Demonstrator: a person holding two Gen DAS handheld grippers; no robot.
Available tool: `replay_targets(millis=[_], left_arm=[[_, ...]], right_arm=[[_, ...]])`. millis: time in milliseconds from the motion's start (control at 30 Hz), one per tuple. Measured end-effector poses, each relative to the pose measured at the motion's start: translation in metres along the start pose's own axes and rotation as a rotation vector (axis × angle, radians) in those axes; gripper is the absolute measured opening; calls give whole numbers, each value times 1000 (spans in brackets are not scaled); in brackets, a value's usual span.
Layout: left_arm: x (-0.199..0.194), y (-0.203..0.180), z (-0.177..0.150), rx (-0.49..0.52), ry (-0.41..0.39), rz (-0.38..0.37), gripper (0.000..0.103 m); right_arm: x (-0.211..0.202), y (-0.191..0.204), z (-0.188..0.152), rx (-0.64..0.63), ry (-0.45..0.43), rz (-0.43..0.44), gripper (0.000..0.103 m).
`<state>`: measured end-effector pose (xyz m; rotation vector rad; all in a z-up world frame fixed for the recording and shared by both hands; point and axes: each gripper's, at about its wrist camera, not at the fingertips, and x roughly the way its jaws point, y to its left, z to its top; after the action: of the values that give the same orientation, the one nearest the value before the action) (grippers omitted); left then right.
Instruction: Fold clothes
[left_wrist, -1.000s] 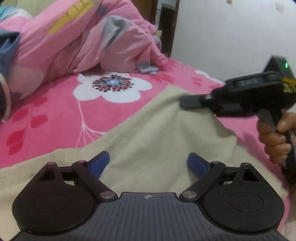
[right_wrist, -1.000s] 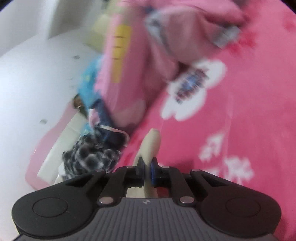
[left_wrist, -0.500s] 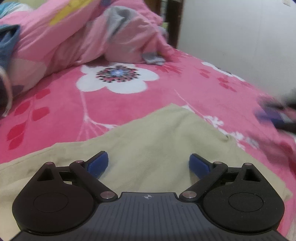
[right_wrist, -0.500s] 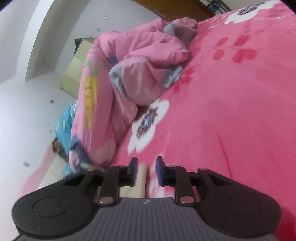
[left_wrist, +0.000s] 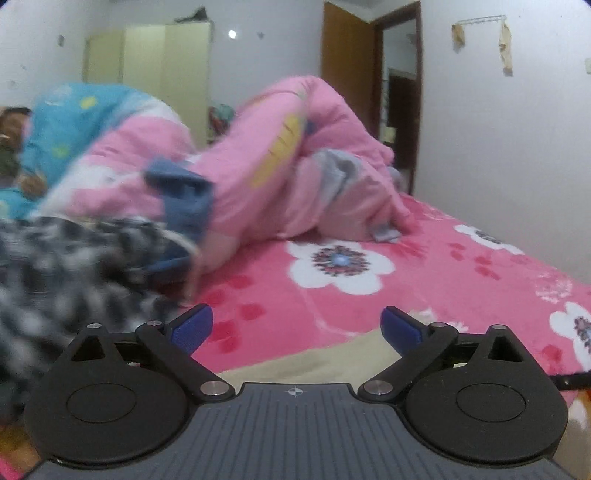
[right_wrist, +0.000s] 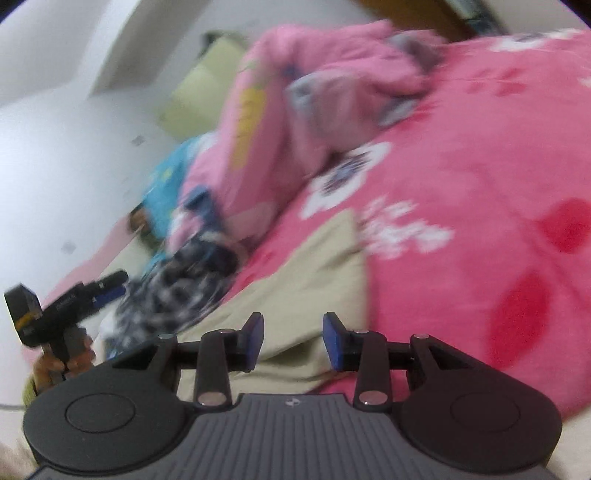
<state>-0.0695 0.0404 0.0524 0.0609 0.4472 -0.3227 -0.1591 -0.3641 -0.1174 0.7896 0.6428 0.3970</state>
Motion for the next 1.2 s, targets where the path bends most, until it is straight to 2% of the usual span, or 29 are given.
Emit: replay_targets(millis=[100,167,267,367,467,533,633,767,967,1200], left_arm=[[-12,-4,-31,-4,52,-30,99],[-7,-21,-55,38,84,-60,98],[7,-55,-86,143,118,-87,96],[13,-87,-107,347,65,-92,96],[23,-122,-122,555,-4,-99,96],[34,-136,-126,617,-4,-125,96],[49,-142,-125,595,36,-165,95],[62,-140,-116,514,88,-197,93],[69,-142,-114,526,91,-181,91],[76,-145,-113,542,94,-161,87]], right_arm=[[9,17,-8,-39,37,30,39],[15,28,-14,-64,62,50,39],[25,24,-23,48,111,43,39],[35,19,-32,169,160,34,39],[41,11,-33,237,165,1,39],[43,10,-31,260,133,28,39],[47,9,-22,279,88,70,39],[58,-1,-12,325,84,93,39],[63,-7,-3,377,48,194,39],[62,-12,-5,403,26,211,39]])
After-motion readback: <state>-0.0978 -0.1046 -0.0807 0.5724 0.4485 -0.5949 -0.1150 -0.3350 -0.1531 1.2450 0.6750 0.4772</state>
